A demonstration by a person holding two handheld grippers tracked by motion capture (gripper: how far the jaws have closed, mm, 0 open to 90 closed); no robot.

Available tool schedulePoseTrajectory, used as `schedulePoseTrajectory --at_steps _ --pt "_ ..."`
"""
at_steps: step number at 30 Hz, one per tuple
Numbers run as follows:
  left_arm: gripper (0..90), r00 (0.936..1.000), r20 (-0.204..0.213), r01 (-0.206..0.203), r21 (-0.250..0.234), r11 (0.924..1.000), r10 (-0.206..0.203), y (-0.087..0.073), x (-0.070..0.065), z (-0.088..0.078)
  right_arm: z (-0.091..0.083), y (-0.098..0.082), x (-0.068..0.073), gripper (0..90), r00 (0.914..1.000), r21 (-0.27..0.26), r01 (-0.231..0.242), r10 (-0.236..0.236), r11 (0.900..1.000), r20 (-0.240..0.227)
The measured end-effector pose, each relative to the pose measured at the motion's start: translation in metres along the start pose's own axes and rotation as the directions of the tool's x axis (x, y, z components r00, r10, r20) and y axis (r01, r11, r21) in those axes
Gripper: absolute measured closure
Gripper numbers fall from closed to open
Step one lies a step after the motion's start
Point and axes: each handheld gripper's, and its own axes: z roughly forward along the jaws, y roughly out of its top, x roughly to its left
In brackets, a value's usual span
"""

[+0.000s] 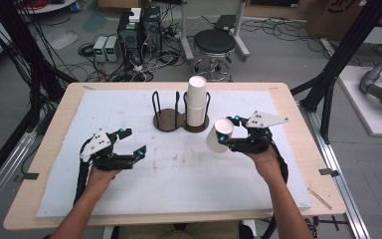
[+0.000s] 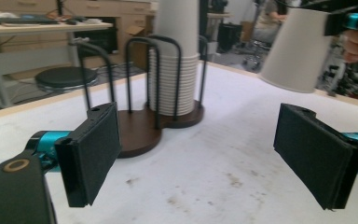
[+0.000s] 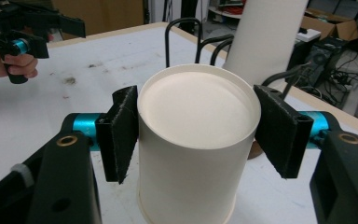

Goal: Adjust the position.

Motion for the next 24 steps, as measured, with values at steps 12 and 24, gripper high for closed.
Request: schedulePoseTrajectory --at_steps 12,24 --pt "14.7 0.9912 0.127 -0.035 -0.016 0.9993 0.037 0.003 -0.019 0.018 0.011 0.004 0.012 35.2 0.998 0.008 0.007 -0.007 1.0 -0.063" --pt "14.8 0.9738 0.218 -0.061 -0.016 0.998 0.063 0.011 -0.029 0.04 0.021 0.012 0.023 35.2 0.9936 0.023 0.021 -0.018 1.0 -0.111"
